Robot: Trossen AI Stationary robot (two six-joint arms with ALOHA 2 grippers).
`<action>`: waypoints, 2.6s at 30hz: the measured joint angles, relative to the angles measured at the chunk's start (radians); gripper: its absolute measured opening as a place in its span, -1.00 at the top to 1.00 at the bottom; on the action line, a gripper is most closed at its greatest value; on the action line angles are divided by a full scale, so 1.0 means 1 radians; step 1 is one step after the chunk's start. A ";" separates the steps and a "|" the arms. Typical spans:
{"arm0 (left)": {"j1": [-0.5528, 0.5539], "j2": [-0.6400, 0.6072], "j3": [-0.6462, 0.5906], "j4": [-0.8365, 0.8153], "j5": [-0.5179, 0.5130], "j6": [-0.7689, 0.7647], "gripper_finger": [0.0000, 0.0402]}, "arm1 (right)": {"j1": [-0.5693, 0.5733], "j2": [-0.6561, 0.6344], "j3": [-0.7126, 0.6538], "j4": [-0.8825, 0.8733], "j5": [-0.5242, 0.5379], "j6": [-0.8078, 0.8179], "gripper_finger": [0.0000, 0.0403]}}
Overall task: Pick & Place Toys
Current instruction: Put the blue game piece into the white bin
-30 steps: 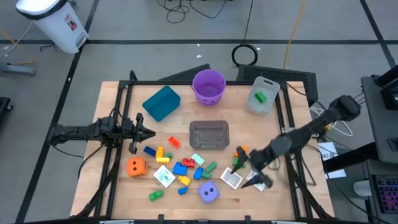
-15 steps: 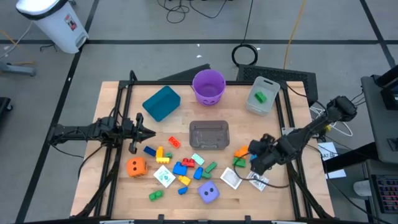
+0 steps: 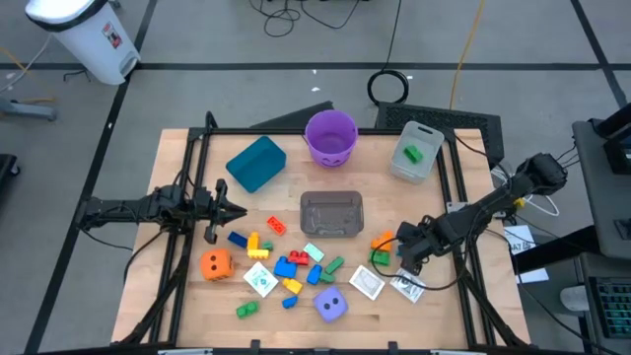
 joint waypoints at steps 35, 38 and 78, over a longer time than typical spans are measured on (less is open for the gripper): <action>0.000 0.000 0.000 0.000 0.000 0.000 0.79 | -0.006 -0.258 -0.119 0.169 0.140 -0.062 -0.17; 0.000 0.000 0.000 0.000 0.000 0.000 0.79 | -0.030 -0.310 -0.119 0.191 0.215 -0.091 -0.15; 0.000 0.000 0.000 0.000 0.000 0.000 0.79 | -1.171 -0.314 -0.162 0.614 0.401 -0.819 -0.21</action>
